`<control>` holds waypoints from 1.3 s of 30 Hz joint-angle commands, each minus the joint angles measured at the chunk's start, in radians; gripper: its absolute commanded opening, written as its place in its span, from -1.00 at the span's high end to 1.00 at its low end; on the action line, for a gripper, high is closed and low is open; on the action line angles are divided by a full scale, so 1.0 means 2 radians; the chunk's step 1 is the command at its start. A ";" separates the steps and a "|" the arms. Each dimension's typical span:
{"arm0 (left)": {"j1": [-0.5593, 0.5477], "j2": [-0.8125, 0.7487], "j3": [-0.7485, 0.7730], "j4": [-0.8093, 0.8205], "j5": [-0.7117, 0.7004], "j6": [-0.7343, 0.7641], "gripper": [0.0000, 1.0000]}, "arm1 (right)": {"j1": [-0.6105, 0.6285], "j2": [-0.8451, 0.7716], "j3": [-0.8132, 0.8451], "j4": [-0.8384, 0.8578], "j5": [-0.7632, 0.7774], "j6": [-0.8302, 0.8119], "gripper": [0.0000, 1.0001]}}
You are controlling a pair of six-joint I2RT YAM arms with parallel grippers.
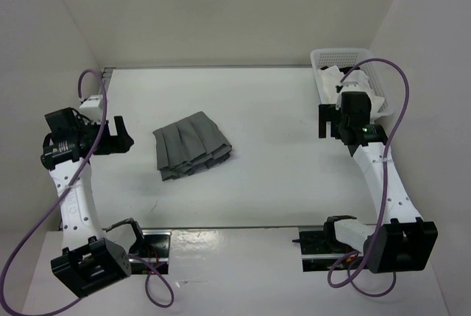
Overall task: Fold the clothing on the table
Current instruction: Fold the skirt
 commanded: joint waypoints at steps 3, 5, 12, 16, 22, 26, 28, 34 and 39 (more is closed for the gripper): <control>0.003 -0.010 0.003 0.015 0.008 -0.007 -0.98 | -0.002 -0.004 -0.004 0.029 0.011 0.007 -0.99; 0.003 -0.010 0.003 0.015 0.013 -0.003 -0.98 | 0.004 -0.004 -0.004 0.029 0.011 0.007 -0.99; 0.003 0.000 0.003 0.015 0.017 -0.003 -0.98 | 0.013 0.006 -0.004 0.029 0.025 0.007 -0.99; 0.003 0.000 0.003 0.015 0.017 -0.003 -0.98 | 0.018 0.011 -0.004 0.029 0.030 0.007 -0.99; 0.003 0.000 0.003 0.010 0.022 0.002 -0.98 | 0.022 0.015 -0.004 0.029 0.030 0.007 -0.99; 0.003 0.005 0.003 0.010 0.022 0.002 -0.98 | 0.022 0.015 -0.004 0.029 0.030 0.007 -0.99; 0.003 0.005 0.003 0.010 0.022 0.002 -0.98 | 0.022 0.015 -0.004 0.029 0.030 0.007 -0.99; 0.003 0.005 0.003 0.010 0.027 0.002 -0.98 | 0.022 0.020 -0.004 0.029 0.030 0.007 -0.99; 0.003 0.005 0.003 0.010 0.027 0.002 -0.98 | 0.022 0.020 -0.004 0.029 0.030 0.007 -0.99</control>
